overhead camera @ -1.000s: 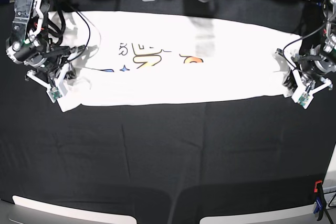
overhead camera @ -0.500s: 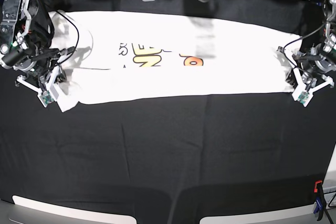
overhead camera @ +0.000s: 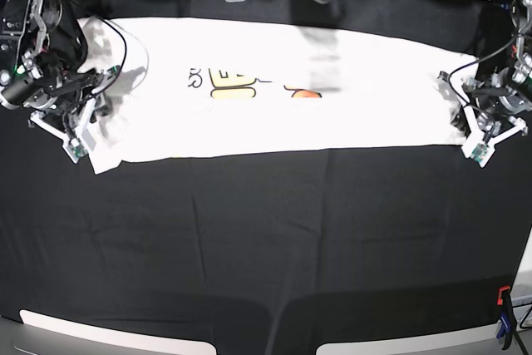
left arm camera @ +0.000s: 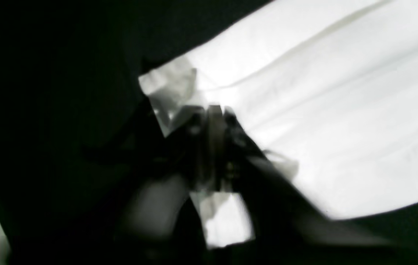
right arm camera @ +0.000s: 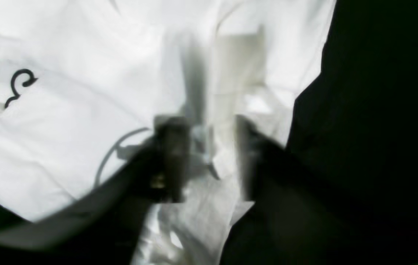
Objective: Layout the t-shirt on the table in an organized manner, then fold the t-shirt properly
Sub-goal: 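Fold the hem half over toward the collar with both grippers, then release the strip ends and regrasp the folded edge with both grippers, then pull the strip ends apart with both grippers to smooth it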
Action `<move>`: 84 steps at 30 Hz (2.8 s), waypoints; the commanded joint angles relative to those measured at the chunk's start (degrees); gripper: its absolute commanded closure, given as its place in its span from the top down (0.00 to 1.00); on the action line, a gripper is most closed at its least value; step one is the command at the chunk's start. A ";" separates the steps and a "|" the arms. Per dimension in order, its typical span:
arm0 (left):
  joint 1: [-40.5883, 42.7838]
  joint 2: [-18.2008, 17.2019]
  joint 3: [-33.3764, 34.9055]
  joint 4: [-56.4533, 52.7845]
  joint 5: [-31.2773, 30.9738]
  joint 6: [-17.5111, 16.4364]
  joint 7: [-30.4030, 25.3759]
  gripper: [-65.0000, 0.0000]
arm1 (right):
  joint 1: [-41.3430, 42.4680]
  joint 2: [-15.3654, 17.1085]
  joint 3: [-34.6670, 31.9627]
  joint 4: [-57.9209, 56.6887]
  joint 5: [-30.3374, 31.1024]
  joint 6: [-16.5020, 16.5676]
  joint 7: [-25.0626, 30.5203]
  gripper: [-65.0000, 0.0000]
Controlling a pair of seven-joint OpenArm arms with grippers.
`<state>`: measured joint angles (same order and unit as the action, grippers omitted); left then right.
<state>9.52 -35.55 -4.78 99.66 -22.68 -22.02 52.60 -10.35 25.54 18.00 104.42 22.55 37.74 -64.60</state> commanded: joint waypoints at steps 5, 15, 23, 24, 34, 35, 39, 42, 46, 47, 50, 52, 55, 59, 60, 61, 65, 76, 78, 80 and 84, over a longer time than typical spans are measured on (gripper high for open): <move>-0.63 -0.96 -0.44 0.87 -0.33 0.92 3.41 0.48 | 0.68 0.96 0.42 1.07 0.39 0.17 0.57 0.55; -2.95 -1.01 -0.44 2.62 6.25 11.52 4.31 0.48 | 0.85 0.96 0.42 1.11 0.44 0.00 0.68 0.55; -3.17 -0.98 -0.44 13.64 16.26 13.92 6.10 0.48 | 0.85 0.96 0.42 1.11 0.44 0.00 0.70 0.55; -3.17 -0.98 -0.44 14.97 16.22 14.16 5.64 0.48 | 0.85 0.96 0.42 1.11 0.44 0.00 0.70 0.55; -3.21 -0.98 -0.44 7.72 5.18 13.33 -5.66 0.48 | 0.83 0.96 0.42 1.11 0.63 0.00 0.70 0.55; -3.23 -0.98 -0.44 5.25 2.40 10.49 -5.11 0.48 | 0.83 0.94 0.42 1.11 0.63 0.00 0.72 0.55; -4.76 -1.01 -0.44 -4.79 -7.61 4.76 -4.48 0.48 | 0.83 0.96 0.42 1.11 0.63 0.00 1.18 0.55; -7.13 -0.98 -0.44 -10.73 -15.56 0.57 -2.19 0.48 | 0.83 0.96 0.42 1.11 0.63 0.00 1.40 0.55; -8.90 -1.03 -0.44 -13.70 -20.48 -3.76 1.16 0.48 | 0.83 0.96 0.42 1.11 0.63 0.00 1.36 0.55; -8.90 -1.05 -0.44 -13.70 -20.48 -4.44 1.44 0.48 | 0.83 0.96 0.42 1.11 0.61 0.00 1.36 0.55; -8.83 -1.03 -0.44 -13.70 -20.48 -5.60 2.49 0.48 | 0.83 0.96 0.42 1.11 0.61 0.00 1.36 0.55; -8.85 -1.05 -0.44 -13.66 -20.50 -6.88 3.76 0.48 | 0.83 0.96 0.42 1.11 0.63 0.00 1.38 0.55; -8.72 -1.11 -0.44 -13.64 -21.05 -9.77 7.45 0.48 | 0.83 0.96 0.42 1.11 0.61 0.00 1.38 0.55; -8.24 -2.40 -0.44 -13.66 -26.64 -13.51 14.01 0.48 | 0.83 0.96 0.42 1.11 0.61 0.00 1.38 0.55; -8.24 -2.78 -0.44 -13.66 -28.13 -14.19 15.52 0.48 | 0.83 0.96 0.42 1.11 0.61 0.00 1.38 0.55; -8.24 -3.30 -0.44 -13.64 -29.33 -14.58 16.65 0.48 | 0.83 0.96 0.42 1.11 0.61 0.00 1.38 0.55; -8.24 -6.14 -0.44 -13.64 -34.12 -14.69 17.29 0.48 | 0.83 0.96 0.42 1.11 0.59 0.00 1.36 0.55; -8.33 -13.81 -0.44 -13.66 -41.99 -14.51 16.37 0.48 | 0.83 0.94 0.42 1.11 0.63 0.00 1.38 0.55; -8.41 -13.29 -0.44 -13.66 -36.76 -10.73 13.49 0.48 | 0.83 0.94 0.42 1.11 0.66 -0.02 1.38 0.55; -8.39 -12.33 -0.44 -13.66 -29.27 -4.07 9.60 0.48 | 0.83 0.94 0.42 1.11 0.68 -0.02 1.33 0.55; -8.39 -10.75 -0.44 -13.99 -24.83 0.83 7.76 0.48 | 0.79 0.94 0.42 1.11 4.98 0.04 0.85 0.55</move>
<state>2.02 -45.08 -4.60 85.08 -46.63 -20.99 61.28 -10.31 25.56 18.02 104.42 27.42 37.67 -64.53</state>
